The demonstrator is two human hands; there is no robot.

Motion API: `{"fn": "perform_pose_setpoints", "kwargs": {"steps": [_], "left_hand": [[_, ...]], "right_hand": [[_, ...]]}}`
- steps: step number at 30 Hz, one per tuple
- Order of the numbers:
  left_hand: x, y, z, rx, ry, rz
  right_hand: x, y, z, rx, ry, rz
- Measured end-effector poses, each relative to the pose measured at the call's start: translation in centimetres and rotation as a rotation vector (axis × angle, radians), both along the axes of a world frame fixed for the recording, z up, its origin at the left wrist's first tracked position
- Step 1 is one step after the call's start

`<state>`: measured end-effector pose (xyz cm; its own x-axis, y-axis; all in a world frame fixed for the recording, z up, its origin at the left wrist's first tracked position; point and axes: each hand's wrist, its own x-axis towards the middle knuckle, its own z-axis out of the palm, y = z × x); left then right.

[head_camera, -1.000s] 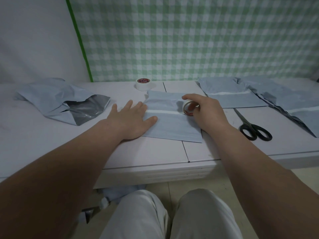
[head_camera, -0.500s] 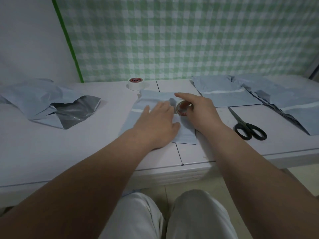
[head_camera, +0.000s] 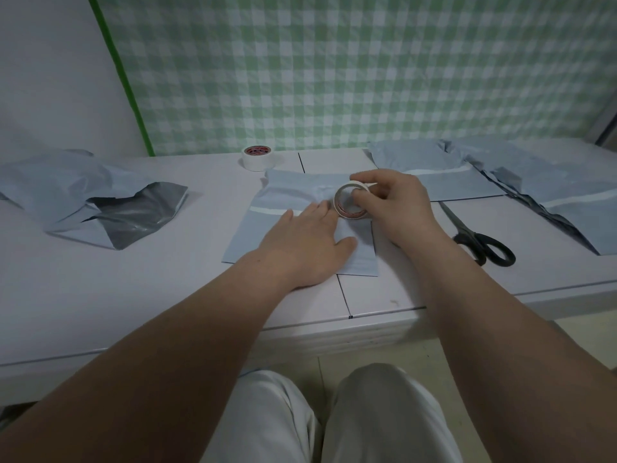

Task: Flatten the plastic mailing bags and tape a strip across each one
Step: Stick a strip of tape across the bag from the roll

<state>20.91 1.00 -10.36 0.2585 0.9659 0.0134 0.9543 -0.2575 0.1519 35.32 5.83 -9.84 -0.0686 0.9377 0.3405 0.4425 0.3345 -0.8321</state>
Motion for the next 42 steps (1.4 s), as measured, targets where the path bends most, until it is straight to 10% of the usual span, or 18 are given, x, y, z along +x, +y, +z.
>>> {"fn": "perform_pose_setpoints", "kwargs": {"steps": [18,42], "left_hand": [[0.1,-0.1,0.1,-0.041,0.026,0.015],[0.4,-0.1,0.3,-0.079,0.067,0.005]], "right_hand": [[0.3,-0.6,1.1,-0.121,0.220,-0.086],[-0.4,-0.3,0.5,0.080,-0.320,-0.135]]}}
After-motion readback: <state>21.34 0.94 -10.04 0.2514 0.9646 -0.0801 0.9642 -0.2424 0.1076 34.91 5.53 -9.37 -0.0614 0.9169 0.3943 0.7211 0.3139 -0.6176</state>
